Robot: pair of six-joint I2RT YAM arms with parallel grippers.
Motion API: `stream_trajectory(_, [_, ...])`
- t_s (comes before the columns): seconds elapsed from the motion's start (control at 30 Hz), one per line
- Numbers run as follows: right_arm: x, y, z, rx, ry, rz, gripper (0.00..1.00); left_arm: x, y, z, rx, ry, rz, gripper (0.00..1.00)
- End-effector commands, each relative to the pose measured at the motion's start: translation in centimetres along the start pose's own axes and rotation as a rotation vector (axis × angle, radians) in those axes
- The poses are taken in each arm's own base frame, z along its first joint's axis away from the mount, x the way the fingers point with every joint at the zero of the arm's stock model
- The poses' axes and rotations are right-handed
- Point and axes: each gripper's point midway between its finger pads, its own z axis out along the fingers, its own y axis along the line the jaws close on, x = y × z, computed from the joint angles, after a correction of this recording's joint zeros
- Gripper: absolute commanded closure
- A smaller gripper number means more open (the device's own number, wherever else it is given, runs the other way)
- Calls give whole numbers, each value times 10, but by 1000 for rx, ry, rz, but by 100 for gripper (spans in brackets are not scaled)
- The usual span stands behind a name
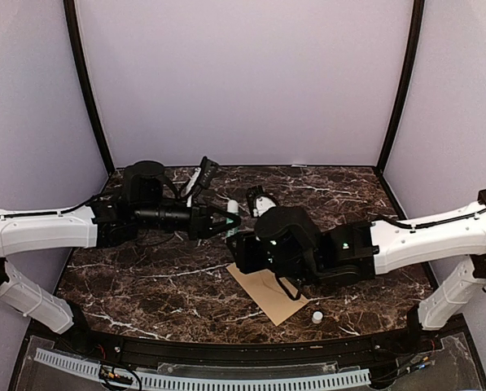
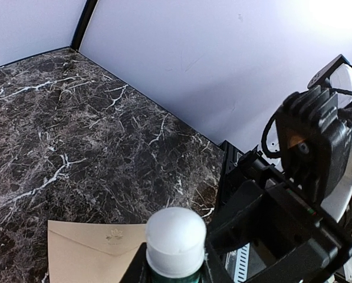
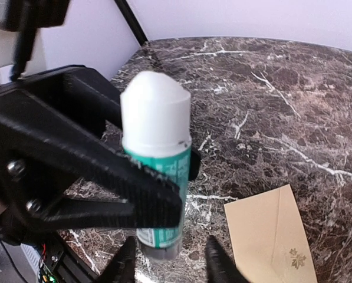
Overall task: Place the letter into the envelope and seal it
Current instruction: Screw the solid glue.
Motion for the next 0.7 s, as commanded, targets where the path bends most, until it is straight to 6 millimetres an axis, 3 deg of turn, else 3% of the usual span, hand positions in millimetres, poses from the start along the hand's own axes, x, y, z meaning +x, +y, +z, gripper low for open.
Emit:
stream_trajectory(0.0, [-25,15,-27,-168,-77,14,50,-16,-15,-16,31,-36,61,100])
stream_trajectory(0.1, [-20,18,-40,-256,-77,18,36,-21,-25,-21,65,-57,87,100])
stream_trajectory(0.27, [-23,19,-67,-447,-140,49,24,-30,-49,-34,162,-109,137,100])
stream_trajectory(0.33, [-27,26,-81,-554,-169,52,20,-26,-70,-39,287,-99,155,100])
stream_trajectory(0.47, [-34,41,-104,-707,-216,32,18,-18,-108,-48,532,-47,166,100])
stream_trajectory(0.67, [-37,66,-115,-850,-243,-6,19,0,-138,-49,656,28,206,100])
